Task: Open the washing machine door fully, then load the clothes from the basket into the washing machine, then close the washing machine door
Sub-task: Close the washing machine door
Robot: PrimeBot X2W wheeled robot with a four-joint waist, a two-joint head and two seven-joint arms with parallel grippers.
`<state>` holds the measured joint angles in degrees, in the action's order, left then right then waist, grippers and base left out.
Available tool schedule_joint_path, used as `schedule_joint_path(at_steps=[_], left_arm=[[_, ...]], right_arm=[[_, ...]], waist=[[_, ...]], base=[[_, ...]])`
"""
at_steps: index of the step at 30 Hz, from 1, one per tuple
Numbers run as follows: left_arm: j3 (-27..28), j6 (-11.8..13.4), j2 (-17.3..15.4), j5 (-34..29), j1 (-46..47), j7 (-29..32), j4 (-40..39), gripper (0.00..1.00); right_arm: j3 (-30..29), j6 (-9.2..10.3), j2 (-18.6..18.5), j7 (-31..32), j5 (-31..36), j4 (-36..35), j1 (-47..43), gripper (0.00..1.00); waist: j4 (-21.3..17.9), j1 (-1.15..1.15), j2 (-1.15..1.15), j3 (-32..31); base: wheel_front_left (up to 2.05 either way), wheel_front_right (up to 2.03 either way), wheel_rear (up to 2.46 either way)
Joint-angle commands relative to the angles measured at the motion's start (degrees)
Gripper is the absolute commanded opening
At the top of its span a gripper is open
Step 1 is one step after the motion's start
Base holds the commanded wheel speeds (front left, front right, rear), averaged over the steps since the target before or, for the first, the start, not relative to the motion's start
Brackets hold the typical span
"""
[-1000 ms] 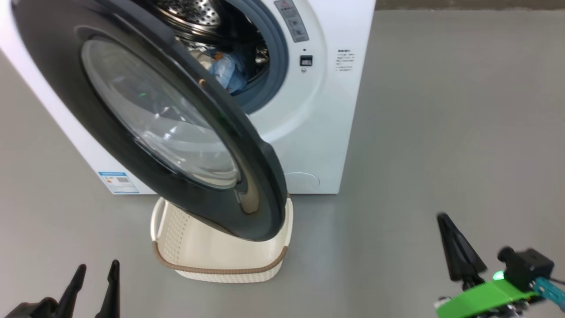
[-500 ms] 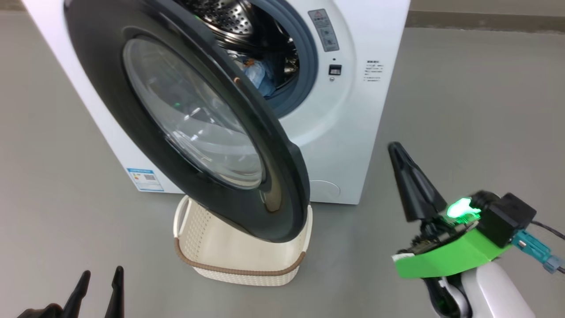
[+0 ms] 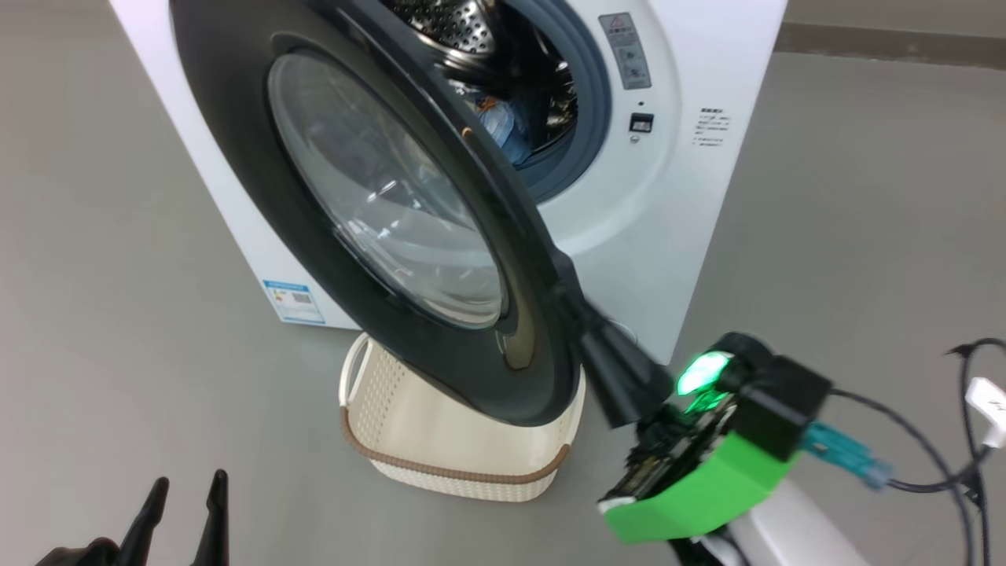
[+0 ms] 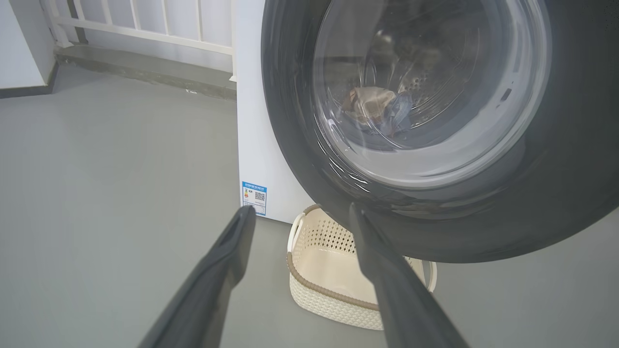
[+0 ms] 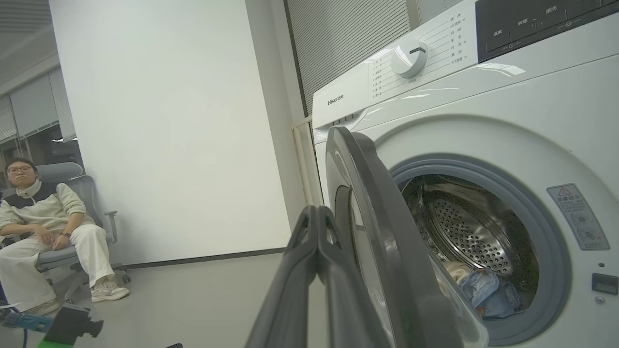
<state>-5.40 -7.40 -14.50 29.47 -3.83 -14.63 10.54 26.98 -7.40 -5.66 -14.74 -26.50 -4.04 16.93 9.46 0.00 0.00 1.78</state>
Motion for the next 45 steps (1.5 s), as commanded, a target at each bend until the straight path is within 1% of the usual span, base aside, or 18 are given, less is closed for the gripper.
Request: schedule_joint_path(at_steps=[1, 8, 14, 18, 21, 29, 39, 44, 45], left_arm=[[2.0, -0.1, -0.8, -0.4, 1.9, -0.4, -1.5, 1.0], [1.6, -0.1, -0.4, -0.1, 2.8, -0.4, -1.4, 1.0], [1.3, -0.1, -0.1, 0.4, 3.8, -0.4, -1.1, 1.0], [1.2, -0.1, 0.0, 0.5, 4.4, -0.4, -0.8, 1.0], [1.2, -0.1, 0.1, 0.5, 4.6, -0.4, -0.6, 1.0], [1.0, -0.1, 0.2, -0.1, 5.4, -0.4, -0.7, 1.0], [0.3, -0.1, 0.0, -0.3, 6.4, -0.4, -1.0, 1.0], [0.1, -0.1, 0.1, -0.3, 7.0, -0.4, -1.4, 1.0], [-0.2, -0.1, 0.2, -0.4, 7.4, -0.4, -1.6, 1.0]], right_arm=[[2.1, -0.09, 0.9, -0.3, -1.0, -0.3, 1.9, 0.0], [7.1, -0.09, 0.9, -0.3, -1.9, 6.6, 3.1, 0.0], [9.2, -0.09, 0.9, -0.3, -2.4, 13.1, 3.5, 0.0], [9.5, -0.09, 0.9, -0.3, -2.6, 16.6, 4.1, 0.0], [8.9, -0.09, 1.0, -0.3, -2.6, 18.0, 4.4, 0.0], [5.0, -0.09, 1.6, -0.3, -2.2, 20.9, 6.0, 0.0], [1.3, -0.09, 2.4, -0.3, -1.5, 22.2, 8.2, 0.0], [-1.5, -0.09, 2.5, -0.3, -1.0, 22.5, 9.5, 0.0], [-2.9, -0.09, 2.5, -0.3, -0.6, 22.8, 10.4, 0.0]], waist=[[0.6, 0.0, 0.0, 0.6], [1.9, 0.0, 0.0, 2.0], [2.5, 0.0, 0.0, 3.4], [2.5, 0.0, 0.0, 4.1], [2.5, 0.0, 0.0, 4.3], [2.4, 0.0, 0.0, 5.1], [3.1, 0.0, 0.0, 6.2], [3.5, 0.0, 0.0, 7.3], [3.7, 0.0, 0.0, 7.9]], base=[[0.0, 0.0, 0.0], [0.0, 0.0, 0.0], [0.0, 0.0, 0.0], [0.0, 0.0, 0.0], [0.0, 0.0, 0.0], [0.0, 0.0, 0.0], [0.0, 0.0, 0.0], [0.0, 0.0, 0.0], [0.0, 0.0, 0.0]])
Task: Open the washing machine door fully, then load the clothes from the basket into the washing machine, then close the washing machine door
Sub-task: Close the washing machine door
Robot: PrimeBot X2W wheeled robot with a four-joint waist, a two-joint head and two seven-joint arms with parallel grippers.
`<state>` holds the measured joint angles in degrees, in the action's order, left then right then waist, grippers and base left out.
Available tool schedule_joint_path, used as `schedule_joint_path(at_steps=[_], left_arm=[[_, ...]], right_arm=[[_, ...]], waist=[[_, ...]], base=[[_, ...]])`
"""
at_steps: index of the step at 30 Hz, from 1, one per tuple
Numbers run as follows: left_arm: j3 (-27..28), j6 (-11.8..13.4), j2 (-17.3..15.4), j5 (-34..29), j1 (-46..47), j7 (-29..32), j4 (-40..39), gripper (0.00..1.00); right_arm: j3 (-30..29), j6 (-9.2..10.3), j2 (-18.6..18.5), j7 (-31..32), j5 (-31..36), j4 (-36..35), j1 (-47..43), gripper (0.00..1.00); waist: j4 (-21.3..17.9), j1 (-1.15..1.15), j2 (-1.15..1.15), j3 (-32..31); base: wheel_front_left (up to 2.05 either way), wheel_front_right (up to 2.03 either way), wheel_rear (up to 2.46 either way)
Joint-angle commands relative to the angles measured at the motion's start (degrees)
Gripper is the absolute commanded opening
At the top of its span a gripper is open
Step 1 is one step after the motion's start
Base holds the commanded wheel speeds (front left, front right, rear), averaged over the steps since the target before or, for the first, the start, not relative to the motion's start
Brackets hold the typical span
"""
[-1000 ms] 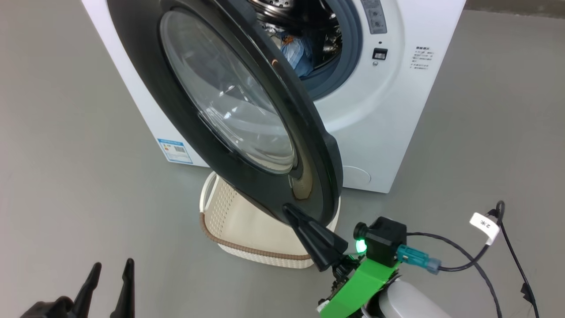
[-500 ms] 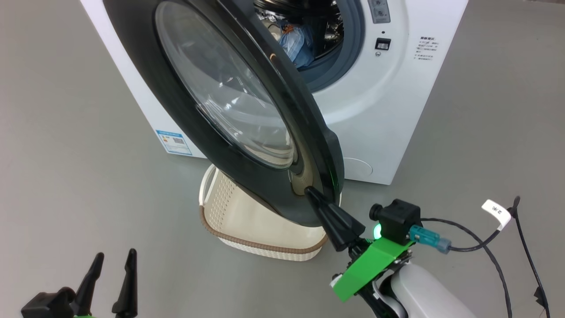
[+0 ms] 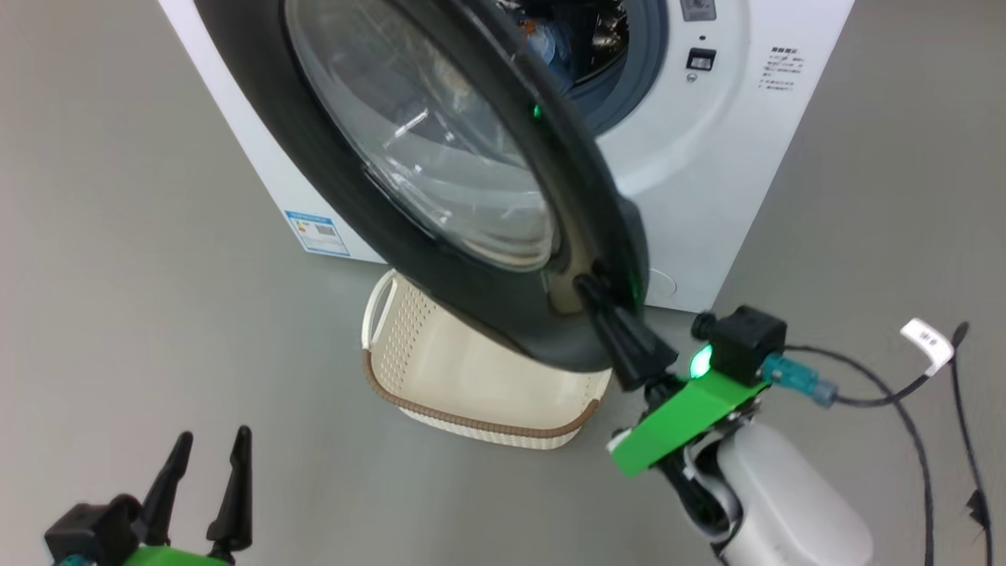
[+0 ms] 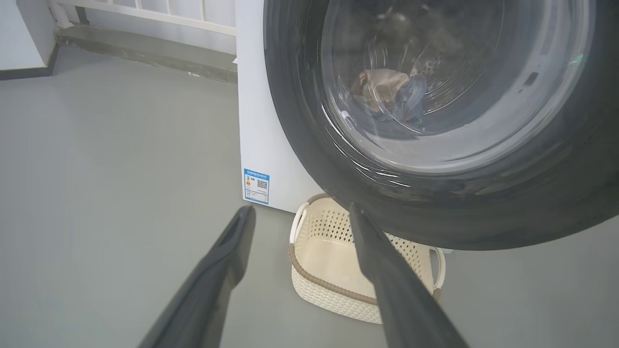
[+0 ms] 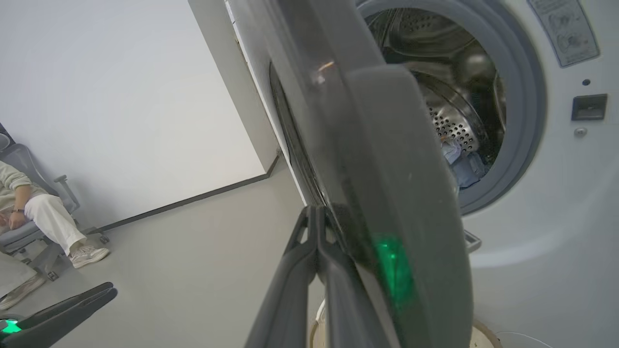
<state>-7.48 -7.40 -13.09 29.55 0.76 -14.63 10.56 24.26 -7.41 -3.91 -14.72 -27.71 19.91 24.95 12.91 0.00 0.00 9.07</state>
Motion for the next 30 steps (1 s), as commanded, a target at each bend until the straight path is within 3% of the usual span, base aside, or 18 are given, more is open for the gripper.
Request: schedule_joint_path(at_steps=[1, 30], left_arm=[[1.7, -0.1, -1.1, -0.5, 3.1, -0.4, -1.7, 1.0], [-3.4, -0.1, 1.1, 0.5, 12.5, -0.4, -3.3, 1.0]], right_arm=[[-0.9, -0.08, 0.7, -0.3, 0.8, -0.9, 2.9, 0.0], [-16.8, -0.08, -2.7, -0.3, 6.4, 6.4, 21.9, 0.0]], waist=[[0.4, 0.0, 0.0, 0.9], [7.2, 0.0, 0.0, 11.3]], base=[[0.0, 0.0, 0.0], [0.0, 0.0, 0.0]])
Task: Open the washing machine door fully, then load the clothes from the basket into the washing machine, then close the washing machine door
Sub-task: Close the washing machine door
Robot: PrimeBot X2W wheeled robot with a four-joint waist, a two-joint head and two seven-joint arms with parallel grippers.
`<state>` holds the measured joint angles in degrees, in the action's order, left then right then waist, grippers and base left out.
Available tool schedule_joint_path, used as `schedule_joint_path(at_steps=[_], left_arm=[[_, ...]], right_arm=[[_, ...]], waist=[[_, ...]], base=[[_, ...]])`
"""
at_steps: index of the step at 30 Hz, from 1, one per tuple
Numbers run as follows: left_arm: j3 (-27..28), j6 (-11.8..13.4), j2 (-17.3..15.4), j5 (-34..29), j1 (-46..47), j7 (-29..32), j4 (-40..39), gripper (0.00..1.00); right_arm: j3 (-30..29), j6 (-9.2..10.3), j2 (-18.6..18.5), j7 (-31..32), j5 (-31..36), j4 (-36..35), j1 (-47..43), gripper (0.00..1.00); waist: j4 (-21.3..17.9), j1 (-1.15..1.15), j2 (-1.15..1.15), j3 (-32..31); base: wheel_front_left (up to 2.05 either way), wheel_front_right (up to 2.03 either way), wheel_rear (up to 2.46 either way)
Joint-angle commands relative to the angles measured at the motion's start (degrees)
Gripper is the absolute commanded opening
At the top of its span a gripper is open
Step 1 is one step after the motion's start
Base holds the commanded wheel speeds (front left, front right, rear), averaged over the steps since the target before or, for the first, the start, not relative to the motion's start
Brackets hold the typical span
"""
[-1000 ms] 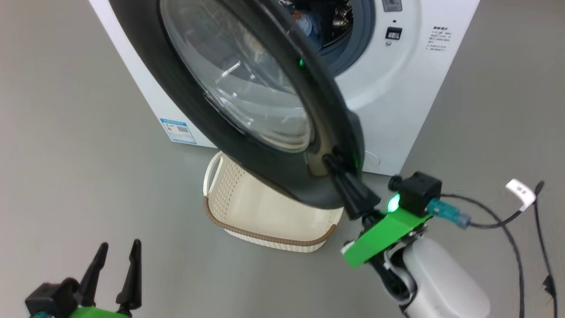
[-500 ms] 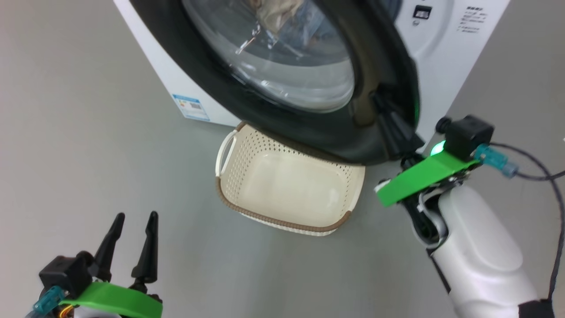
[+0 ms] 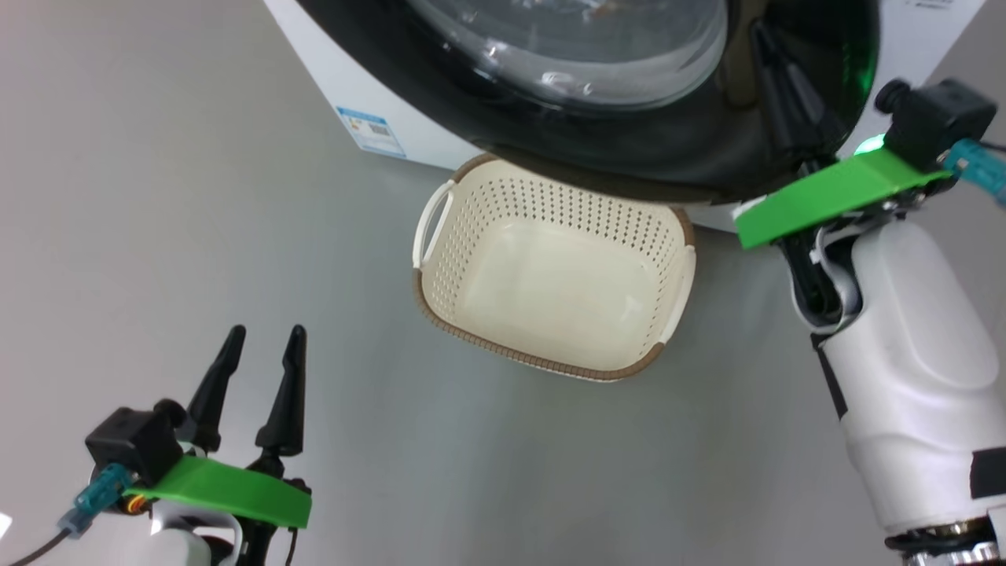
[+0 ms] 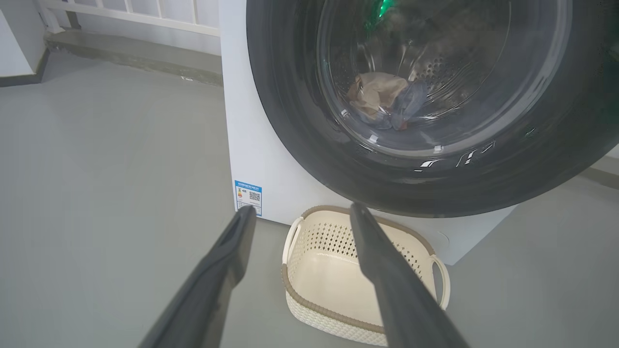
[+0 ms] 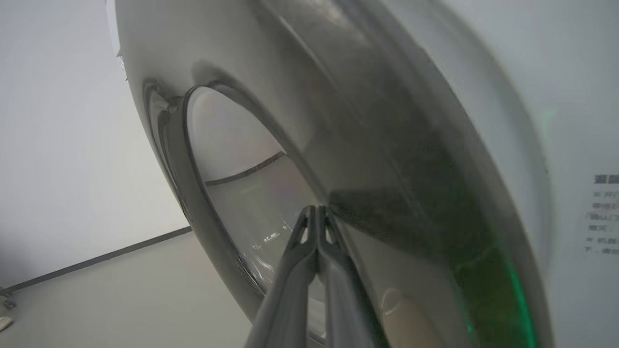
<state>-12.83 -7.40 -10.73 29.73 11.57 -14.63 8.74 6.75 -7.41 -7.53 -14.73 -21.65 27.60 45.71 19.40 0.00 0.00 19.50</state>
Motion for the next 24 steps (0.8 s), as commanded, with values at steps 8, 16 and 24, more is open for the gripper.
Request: schedule_joint_path(at_steps=[8, 16, 24], left_arm=[[1.1, -0.1, -1.0, 0.7, 4.0, -0.4, -1.8, 1.0], [0.5, -0.1, -0.9, 1.3, 6.2, -0.4, -2.2, 1.0], [0.0, -0.1, -1.0, 1.6, 7.7, -0.4, -2.3, 1.0]], right_arm=[[-2.0, -0.08, 1.4, -0.3, 2.2, 0.3, 5.7, 0.0], [-5.6, -0.08, 2.1, -0.3, 4.1, 1.3, 10.4, 0.0], [-8.6, -0.08, 2.8, -0.3, 5.5, 1.6, 13.7, 0.0]], waist=[[1.7, 0.0, 0.0, 3.5], [2.5, 0.0, 0.0, 6.6], [2.9, 0.0, 0.0, 8.1]], base=[[0.0, 0.0, 0.0], [0.0, 0.0, 0.0], [0.0, 0.0, 0.0]])
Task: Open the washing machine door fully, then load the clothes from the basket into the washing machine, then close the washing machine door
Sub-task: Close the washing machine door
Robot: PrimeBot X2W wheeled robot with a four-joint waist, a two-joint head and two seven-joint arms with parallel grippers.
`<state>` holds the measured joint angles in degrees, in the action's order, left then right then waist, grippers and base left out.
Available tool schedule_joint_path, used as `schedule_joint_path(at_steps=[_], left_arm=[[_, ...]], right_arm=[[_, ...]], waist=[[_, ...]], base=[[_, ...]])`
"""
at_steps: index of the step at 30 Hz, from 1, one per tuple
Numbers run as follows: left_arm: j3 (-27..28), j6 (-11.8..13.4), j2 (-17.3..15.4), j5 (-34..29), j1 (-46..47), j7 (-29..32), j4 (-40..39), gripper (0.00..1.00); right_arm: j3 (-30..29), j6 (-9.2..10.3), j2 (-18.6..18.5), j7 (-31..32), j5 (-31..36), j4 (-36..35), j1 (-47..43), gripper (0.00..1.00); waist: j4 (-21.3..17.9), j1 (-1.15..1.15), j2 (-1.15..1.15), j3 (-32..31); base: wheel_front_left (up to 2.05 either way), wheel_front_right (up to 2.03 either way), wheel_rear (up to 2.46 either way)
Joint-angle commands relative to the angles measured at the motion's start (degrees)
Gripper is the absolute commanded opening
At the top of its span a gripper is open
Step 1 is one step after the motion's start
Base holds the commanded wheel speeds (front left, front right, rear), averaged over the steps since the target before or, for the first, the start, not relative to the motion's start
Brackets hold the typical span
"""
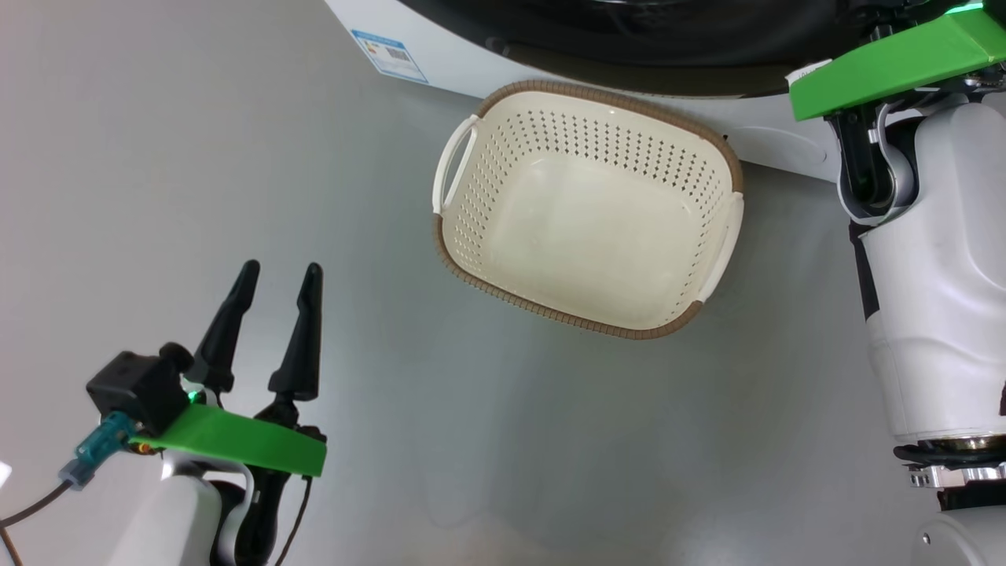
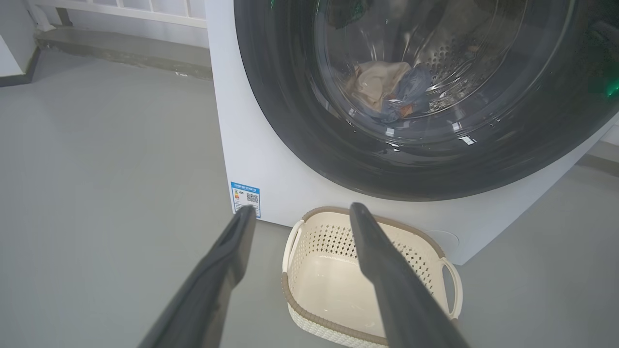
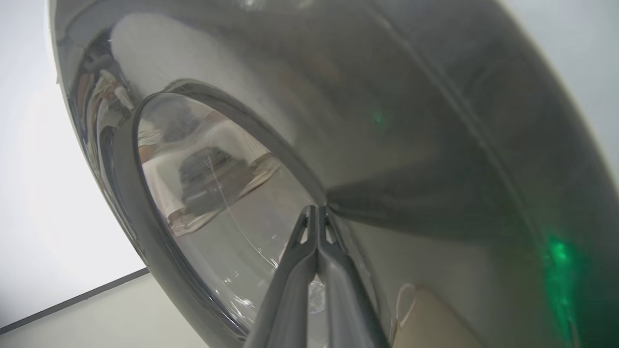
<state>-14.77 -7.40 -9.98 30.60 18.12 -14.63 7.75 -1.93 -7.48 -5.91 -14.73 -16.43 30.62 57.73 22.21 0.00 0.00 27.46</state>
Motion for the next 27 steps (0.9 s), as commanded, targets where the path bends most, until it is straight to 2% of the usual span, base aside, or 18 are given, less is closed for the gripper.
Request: schedule_joint_path(at_steps=[1, 11, 21, 22, 23, 24, 26, 27], left_arm=[[1.9, -0.1, -1.8, 0.7, 1.3, -0.4, -1.3, 1.0], [1.5, -0.1, -2.2, 0.8, 1.8, -0.4, -1.1, 1.0], [1.7, -0.1, -2.6, 0.6, 0.9, -0.4, 0.5, 1.0], [1.8, -0.1, -2.7, 0.5, 0.7, -0.4, 0.7, 1.0], [1.9, -0.1, -2.8, 0.5, 0.5, -0.4, 0.9, 1.0], [2.1, -0.1, -2.8, 0.4, 0.3, -0.4, 1.1, 1.0], [2.3, -0.1, -3.0, 0.4, -0.1, -0.4, 1.6, 1.0], [2.6, -0.1, -3.3, 0.2, -0.6, -0.4, 2.0, 1.0]], right_arm=[[-0.1, -0.01, 1.3, -0.3, 0.5, -1.4, 1.8, 0.0], [-0.4, -0.01, 1.8, -0.3, 0.6, -1.4, 2.6, 0.0], [3.2, -0.01, 2.2, -0.3, -0.4, -0.7, -2.2, 0.0], [4.0, -0.01, 2.2, -0.3, -0.6, -0.6, -3.0, 0.02], [4.5, -0.01, 2.2, -0.3, -0.8, -0.7, -3.9, 0.16], [5.0, -0.01, 2.3, -0.3, -1.1, -0.7, -4.7, 0.34], [5.6, -0.01, 2.3, -0.3, -1.7, -0.8, -6.4, 0.5], [6.4, -0.01, 2.3, -0.3, -2.1, -0.7, -8.1, 0.84]], waist=[[0.1, 0.0, 0.0, 0.2], [-0.2, 0.0, 0.0, 0.3], [-1.0, 0.0, 0.0, -2.4], [-1.2, 0.0, 0.0, -2.8], [-1.4, 0.0, 0.0, -3.2], [-1.5, 0.0, 0.0, -3.6], [-1.9, 0.0, 0.0, -4.5], [-2.4, 0.0, 0.0, -5.4]], base=[[0.0, 0.0, 0.0], [0.0, 0.0, 0.0], [0.0, 0.0, 0.0], [0.0, 0.0, 0.0], [0.0, 0.0, 0.0], [0.0, 0.0, 0.0], [0.0, 0.0, 0.0], [0.0, 0.0, 0.0]])
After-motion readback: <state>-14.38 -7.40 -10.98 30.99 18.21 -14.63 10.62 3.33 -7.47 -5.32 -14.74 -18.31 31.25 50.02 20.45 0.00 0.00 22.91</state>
